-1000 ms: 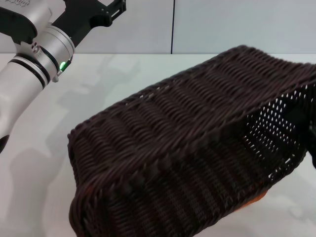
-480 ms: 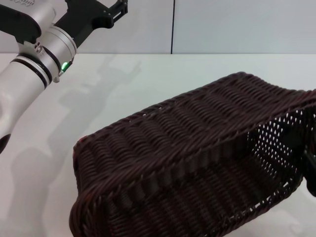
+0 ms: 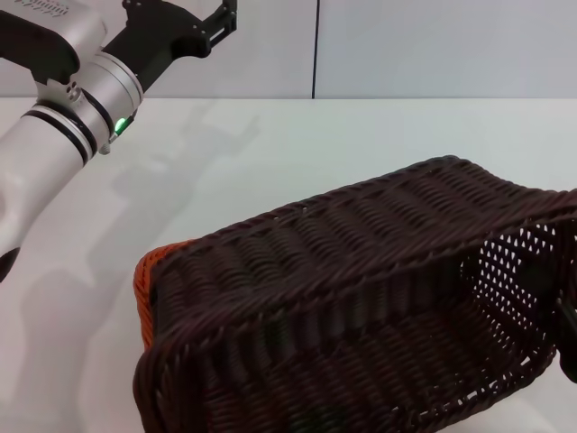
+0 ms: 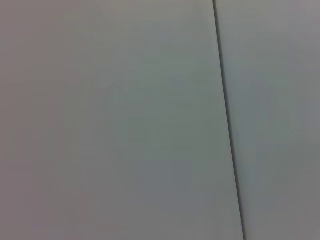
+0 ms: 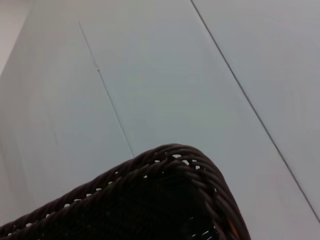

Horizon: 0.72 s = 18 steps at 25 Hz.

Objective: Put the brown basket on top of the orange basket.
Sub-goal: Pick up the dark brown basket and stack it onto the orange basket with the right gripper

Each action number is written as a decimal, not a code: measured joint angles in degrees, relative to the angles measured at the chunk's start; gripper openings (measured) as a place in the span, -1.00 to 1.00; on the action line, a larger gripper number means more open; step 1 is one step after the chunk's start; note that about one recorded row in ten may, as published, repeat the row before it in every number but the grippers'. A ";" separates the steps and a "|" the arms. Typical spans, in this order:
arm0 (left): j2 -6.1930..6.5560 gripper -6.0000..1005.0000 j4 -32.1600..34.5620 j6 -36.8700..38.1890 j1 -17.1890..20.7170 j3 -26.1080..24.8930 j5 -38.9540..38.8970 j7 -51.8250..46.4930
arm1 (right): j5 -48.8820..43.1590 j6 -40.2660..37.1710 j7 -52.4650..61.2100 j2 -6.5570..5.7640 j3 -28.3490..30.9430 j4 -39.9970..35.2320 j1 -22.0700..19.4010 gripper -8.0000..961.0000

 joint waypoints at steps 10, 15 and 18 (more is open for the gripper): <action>0.00 0.69 -0.02 -0.01 -0.55 0.48 0.13 0.25 | -0.33 2.10 0.39 -0.20 -0.19 0.75 -0.50 -0.67; 0.00 0.69 -0.02 -0.01 -0.68 0.48 0.14 0.26 | -0.37 4.12 1.98 -0.39 -0.17 0.49 0.28 -0.67; 0.00 0.69 -0.02 -0.01 -0.83 0.48 0.15 0.53 | -0.38 4.61 2.73 -0.40 -0.10 0.26 0.66 -0.59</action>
